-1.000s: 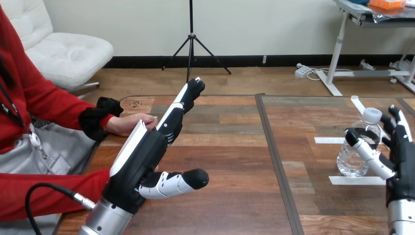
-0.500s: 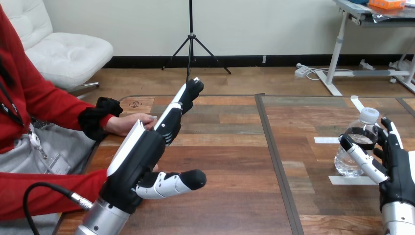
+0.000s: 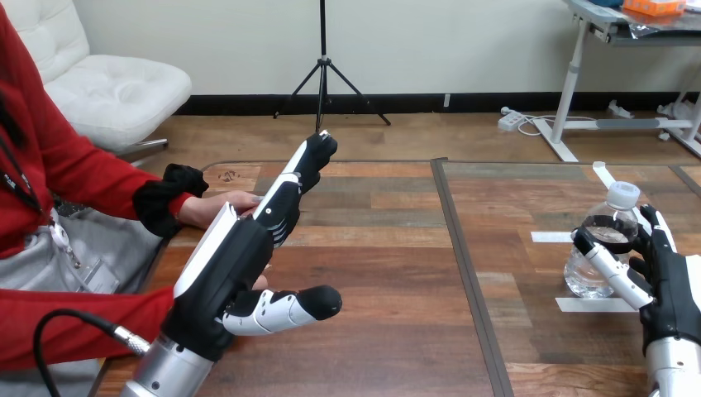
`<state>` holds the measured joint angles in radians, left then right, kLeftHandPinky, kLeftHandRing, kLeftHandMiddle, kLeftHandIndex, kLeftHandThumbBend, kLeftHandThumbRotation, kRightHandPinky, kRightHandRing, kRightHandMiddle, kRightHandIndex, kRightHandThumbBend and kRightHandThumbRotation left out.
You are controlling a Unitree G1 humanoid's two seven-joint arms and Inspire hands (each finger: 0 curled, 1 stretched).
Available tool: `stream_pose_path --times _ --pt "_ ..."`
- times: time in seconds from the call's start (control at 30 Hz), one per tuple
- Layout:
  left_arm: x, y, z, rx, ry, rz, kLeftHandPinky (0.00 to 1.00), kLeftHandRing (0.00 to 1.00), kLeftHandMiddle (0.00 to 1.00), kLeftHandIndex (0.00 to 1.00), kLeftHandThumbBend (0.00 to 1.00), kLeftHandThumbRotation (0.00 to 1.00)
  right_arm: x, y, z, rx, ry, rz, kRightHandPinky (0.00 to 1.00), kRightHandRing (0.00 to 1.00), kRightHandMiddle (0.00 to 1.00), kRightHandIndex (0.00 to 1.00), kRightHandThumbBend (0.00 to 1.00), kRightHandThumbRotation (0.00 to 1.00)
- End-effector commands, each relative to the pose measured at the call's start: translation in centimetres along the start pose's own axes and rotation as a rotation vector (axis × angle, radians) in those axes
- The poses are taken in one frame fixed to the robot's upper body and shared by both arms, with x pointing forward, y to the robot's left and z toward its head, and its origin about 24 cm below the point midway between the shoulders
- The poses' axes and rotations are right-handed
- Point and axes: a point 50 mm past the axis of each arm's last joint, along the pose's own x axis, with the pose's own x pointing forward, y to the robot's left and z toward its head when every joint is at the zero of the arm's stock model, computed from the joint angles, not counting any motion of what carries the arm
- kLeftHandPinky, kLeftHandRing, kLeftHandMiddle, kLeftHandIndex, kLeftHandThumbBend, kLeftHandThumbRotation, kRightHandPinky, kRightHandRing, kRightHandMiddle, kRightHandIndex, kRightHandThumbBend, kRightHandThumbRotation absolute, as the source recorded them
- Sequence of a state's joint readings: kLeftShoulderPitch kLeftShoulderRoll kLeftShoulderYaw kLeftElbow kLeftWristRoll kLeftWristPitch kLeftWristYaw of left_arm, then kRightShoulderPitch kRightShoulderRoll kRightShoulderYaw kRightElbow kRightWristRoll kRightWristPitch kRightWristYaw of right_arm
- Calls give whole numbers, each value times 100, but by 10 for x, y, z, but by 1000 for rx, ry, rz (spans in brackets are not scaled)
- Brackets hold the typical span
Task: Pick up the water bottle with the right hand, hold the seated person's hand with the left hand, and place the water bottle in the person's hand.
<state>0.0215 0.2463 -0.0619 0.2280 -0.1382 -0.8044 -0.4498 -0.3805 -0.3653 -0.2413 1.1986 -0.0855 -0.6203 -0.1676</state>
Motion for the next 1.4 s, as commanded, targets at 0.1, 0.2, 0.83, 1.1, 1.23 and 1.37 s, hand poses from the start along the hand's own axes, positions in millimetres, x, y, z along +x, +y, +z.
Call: stream_pose_path --times 0.1,0.2,0.83,1.1,1.23,1.37 --pt "7 8 11 28 -59 7 100 100 100 100 100 71 21 -2 27 6 -69 -7 87 91 90 96 100 56" --pt "7 8 11 30 -60 8 100 100 100 100 100 71 21 -2 26 7 -59 -2 87 91 89 96 100 55" --pt "6 11 11 35 -63 4 100 100 100 100 100 71 22 -2 22 2 -15 21 85 90 89 96 100 55" --pt "6 11 12 39 -65 6 100 100 100 100 100 72 23 -1 22 -10 -2 21 84 89 89 96 100 56" --pt "5 12 12 39 -63 7 100 100 100 100 100 72 24 1 23 -15 0 20 84 89 88 95 100 57" --pt "5 12 12 43 -64 8 100 100 100 100 100 72 24 3 24 -4 3 23 82 88 87 95 100 56"
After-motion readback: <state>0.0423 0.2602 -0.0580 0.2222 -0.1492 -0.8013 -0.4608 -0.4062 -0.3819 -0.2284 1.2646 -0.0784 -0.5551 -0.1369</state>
